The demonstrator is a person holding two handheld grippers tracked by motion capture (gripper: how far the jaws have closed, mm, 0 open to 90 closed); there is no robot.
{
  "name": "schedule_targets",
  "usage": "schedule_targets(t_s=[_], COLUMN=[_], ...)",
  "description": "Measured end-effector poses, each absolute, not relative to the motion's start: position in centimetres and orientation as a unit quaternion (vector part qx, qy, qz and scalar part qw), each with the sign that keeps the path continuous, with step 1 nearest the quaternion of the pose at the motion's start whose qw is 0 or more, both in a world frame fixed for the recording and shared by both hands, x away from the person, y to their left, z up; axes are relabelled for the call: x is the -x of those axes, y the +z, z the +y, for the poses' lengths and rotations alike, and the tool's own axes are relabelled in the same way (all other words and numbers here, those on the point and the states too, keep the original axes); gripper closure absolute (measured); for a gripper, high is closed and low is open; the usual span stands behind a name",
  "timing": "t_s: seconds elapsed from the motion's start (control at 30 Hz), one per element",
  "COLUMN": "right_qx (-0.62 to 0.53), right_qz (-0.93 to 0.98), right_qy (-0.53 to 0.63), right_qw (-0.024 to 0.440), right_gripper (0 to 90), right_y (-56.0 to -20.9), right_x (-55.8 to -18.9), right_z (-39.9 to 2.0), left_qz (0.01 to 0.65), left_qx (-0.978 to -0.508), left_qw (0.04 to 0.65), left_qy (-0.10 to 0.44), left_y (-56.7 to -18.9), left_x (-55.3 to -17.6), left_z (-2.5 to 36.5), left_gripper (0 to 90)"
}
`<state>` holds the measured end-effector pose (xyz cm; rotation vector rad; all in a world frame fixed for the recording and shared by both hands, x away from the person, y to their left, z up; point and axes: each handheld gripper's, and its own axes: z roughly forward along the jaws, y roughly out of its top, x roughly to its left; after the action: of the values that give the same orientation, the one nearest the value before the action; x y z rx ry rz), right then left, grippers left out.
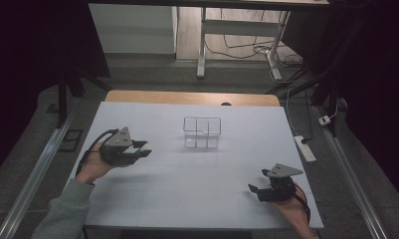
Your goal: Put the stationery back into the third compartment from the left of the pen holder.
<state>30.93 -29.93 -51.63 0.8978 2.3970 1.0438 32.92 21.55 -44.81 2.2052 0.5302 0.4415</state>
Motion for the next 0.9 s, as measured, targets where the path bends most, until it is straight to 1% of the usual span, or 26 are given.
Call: schedule_targets(t_s=[0.43,0.9], right_qx=[-0.321,-0.32], right_qz=[0.851,0.849], right_qy=[0.371,0.379], right_qw=[0.188,0.183], right_gripper=[20.7,20.8], right_y=[-51.64,-51.54], right_x=[-30.94,-30.95], right_z=[-29.91,-29.96], left_qz=[0.236,0.25], left_qx=[-0.833,-0.812], left_qw=[0.473,0.505], left_qy=[0.161,0.152], left_y=[-44.1,-44.11], left_x=[-32.84,-33.08], left_z=[21.46,21.02], left_gripper=[64.1,64.1])
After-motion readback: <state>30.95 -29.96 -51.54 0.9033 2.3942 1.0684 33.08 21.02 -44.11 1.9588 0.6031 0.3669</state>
